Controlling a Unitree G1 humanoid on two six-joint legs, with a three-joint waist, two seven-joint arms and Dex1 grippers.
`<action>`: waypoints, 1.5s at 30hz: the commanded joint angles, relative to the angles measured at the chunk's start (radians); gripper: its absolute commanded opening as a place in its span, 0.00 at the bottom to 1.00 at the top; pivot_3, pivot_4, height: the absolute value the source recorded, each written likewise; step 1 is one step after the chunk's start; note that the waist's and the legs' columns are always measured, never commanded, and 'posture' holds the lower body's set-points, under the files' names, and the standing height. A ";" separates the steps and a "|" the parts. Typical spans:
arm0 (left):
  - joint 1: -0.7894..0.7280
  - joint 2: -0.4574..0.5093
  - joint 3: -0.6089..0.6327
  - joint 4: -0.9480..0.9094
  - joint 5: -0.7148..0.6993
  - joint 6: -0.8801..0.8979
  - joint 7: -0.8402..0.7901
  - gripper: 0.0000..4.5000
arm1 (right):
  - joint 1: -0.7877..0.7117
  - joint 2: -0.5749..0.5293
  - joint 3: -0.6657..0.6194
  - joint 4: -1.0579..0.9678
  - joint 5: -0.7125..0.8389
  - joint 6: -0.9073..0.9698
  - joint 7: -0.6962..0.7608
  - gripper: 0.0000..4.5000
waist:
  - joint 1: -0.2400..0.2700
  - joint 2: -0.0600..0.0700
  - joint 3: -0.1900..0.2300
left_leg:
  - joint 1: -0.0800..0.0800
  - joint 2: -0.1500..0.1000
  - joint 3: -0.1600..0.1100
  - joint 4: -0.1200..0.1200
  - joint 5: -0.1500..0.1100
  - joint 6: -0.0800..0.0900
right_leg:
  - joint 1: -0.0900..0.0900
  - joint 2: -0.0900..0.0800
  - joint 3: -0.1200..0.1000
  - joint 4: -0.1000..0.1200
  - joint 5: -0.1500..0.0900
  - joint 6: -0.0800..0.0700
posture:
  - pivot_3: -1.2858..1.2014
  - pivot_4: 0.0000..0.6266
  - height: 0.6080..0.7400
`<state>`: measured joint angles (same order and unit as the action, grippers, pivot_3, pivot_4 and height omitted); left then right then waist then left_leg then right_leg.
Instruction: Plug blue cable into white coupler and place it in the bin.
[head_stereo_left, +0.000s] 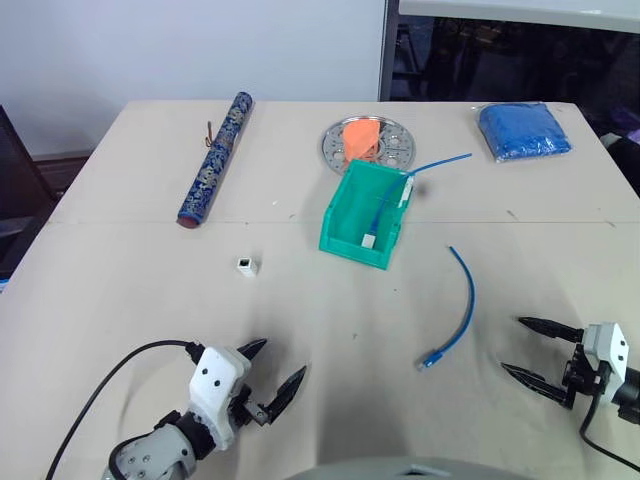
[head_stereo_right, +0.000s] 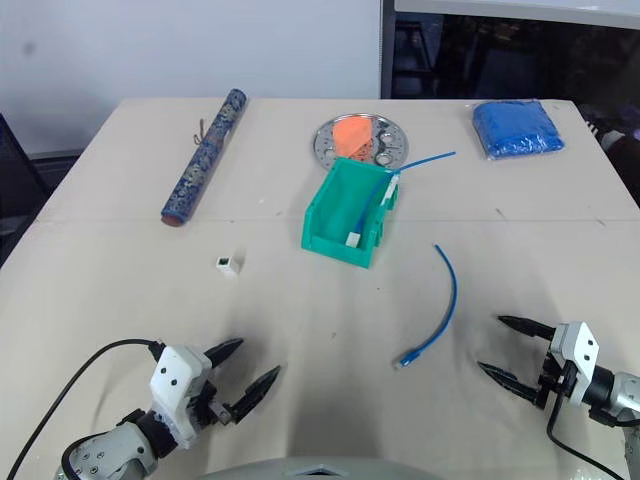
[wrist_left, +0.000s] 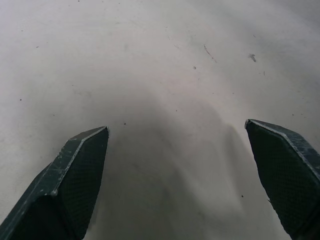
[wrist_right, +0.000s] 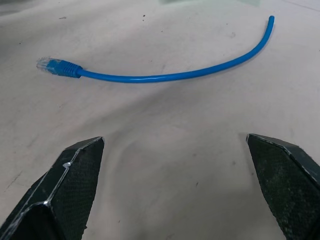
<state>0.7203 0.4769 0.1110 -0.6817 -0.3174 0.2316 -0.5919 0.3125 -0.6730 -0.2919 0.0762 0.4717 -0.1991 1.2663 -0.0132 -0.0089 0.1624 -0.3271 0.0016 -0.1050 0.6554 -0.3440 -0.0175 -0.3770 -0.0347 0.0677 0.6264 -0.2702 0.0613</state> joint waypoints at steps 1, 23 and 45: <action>0.011 0.006 0.015 0.003 0.005 -0.046 -0.020 0.99 | -0.002 0.021 0.000 0.023 -0.007 -0.052 0.007 1.00 | 0.000 -0.001 0.000 | 0.000 0.000 0.000 0.000 0.000 0.000 | 0.000 0.000 0.000 0.000 0.000 0.000 | 0.52 0.24 1.00; -0.026 0.072 0.033 0.081 0.022 -0.112 -0.112 0.99 | 0.001 -0.014 0.063 -0.081 -0.037 -0.047 0.041 1.00 | 0.000 0.000 -0.002 | 0.000 0.000 0.000 0.000 0.000 0.000 | 0.000 0.000 -0.001 0.001 0.000 0.000 | 0.52 0.24 1.00; -0.366 0.417 0.010 0.110 -0.204 -0.181 -0.694 1.00 | -0.437 -0.124 0.477 -0.119 -0.264 0.077 0.125 0.95 | 0.000 -0.001 -0.002 | 0.000 0.000 -0.002 0.014 0.000 0.000 | 0.000 0.001 -0.003 0.012 0.000 0.000 | 0.52 0.24 1.00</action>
<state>0.3652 0.8847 0.1070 -0.5643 -0.4850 0.0725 -1.2606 -0.1093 -0.7860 0.1856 -0.0414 0.2070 -0.1467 1.3913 -0.0136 -0.0100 0.1605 -0.3274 0.0012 -0.1073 0.6692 -0.3443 -0.0173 -0.3774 -0.0342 0.0649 0.6389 -0.2700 0.0612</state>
